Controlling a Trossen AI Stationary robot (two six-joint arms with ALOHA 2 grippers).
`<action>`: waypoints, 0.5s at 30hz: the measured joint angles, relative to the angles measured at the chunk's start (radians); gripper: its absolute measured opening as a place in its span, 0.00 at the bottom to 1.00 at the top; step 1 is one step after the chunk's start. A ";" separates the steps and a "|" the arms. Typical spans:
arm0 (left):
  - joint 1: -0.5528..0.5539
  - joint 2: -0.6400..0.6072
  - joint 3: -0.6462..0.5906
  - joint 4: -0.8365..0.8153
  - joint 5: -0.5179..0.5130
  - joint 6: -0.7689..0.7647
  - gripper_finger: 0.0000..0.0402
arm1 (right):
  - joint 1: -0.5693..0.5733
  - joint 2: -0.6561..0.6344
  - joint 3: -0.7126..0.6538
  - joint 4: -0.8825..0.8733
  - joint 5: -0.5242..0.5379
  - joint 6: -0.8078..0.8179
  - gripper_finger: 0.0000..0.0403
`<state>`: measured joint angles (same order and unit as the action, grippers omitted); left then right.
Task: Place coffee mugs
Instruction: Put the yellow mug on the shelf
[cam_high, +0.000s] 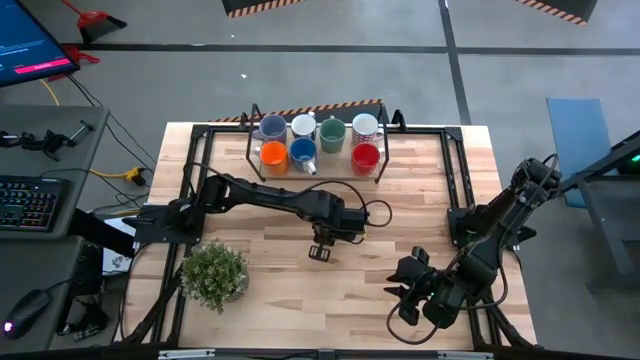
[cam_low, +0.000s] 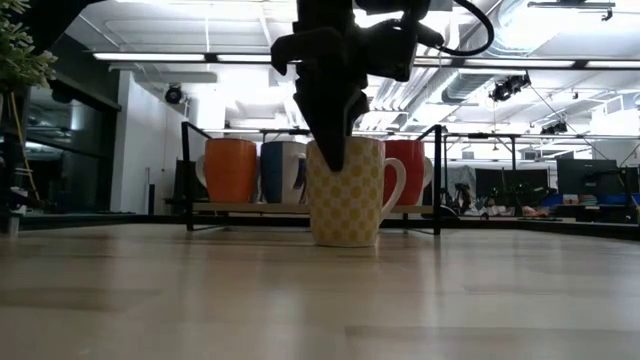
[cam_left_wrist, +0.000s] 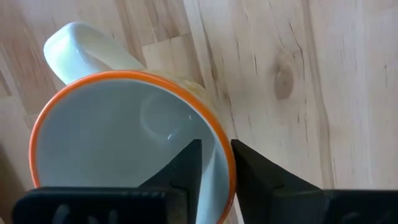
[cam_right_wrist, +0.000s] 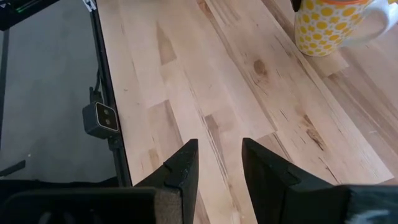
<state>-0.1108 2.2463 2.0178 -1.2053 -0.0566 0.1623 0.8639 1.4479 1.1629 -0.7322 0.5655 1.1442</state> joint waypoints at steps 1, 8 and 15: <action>0.000 0.000 0.000 -0.001 0.000 0.000 0.19 | 0.000 0.000 0.000 0.000 0.000 0.000 0.26; 0.000 -0.001 0.000 -0.013 0.003 -0.007 0.30 | 0.000 0.000 0.000 -0.004 -0.001 0.000 0.26; 0.000 -0.015 0.000 -0.030 0.002 -0.039 0.39 | 0.000 0.000 0.000 -0.018 -0.001 0.000 0.26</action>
<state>-0.1108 2.2313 2.0174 -1.2355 -0.0543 0.1234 0.8639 1.4479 1.1629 -0.7498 0.5644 1.1439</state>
